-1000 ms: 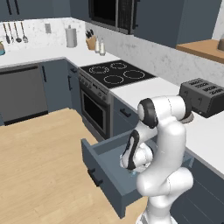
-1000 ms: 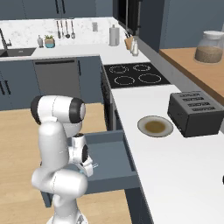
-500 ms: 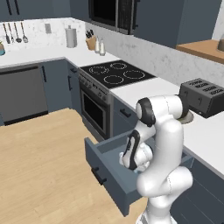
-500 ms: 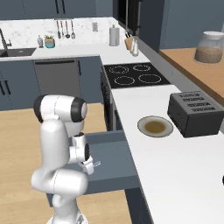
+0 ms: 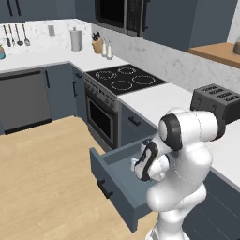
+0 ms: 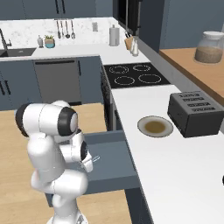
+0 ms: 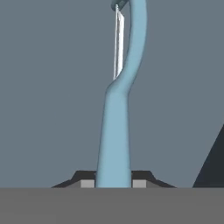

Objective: Pick the peeler from the drawer and place it on the counter.

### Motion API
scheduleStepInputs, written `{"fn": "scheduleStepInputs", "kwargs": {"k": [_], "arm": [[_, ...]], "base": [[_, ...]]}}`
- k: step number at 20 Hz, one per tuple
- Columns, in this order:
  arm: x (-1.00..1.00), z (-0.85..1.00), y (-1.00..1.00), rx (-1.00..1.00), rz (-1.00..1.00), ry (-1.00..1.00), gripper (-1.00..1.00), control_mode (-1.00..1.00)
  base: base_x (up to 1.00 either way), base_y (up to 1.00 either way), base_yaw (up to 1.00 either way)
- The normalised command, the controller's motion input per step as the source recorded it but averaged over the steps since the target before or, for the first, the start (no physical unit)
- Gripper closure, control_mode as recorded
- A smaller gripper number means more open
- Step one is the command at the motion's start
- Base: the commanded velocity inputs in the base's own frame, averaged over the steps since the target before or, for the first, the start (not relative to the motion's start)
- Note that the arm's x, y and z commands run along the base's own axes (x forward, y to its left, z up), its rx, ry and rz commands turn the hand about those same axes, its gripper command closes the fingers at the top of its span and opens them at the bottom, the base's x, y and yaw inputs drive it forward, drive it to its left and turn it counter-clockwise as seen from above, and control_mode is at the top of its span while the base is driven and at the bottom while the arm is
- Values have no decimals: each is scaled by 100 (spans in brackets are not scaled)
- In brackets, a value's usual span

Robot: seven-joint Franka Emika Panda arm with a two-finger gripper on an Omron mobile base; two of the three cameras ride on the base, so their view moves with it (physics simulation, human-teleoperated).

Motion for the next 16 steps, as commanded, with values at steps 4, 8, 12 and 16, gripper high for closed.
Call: {"fn": "scheduleStepInputs", "kwargs": {"k": [4,8,12,16], "arm": [[-1,100,-13,0,-1,0,100,-100],[0,100,0,0,0,-2,100,-100],[0,100,1,0,0,-2,100,-100],[0,100,-12,0,0,0,100,-100]], "base": [[0,0,0],[0,0,0],[0,0,0],[0,0,0]]}}
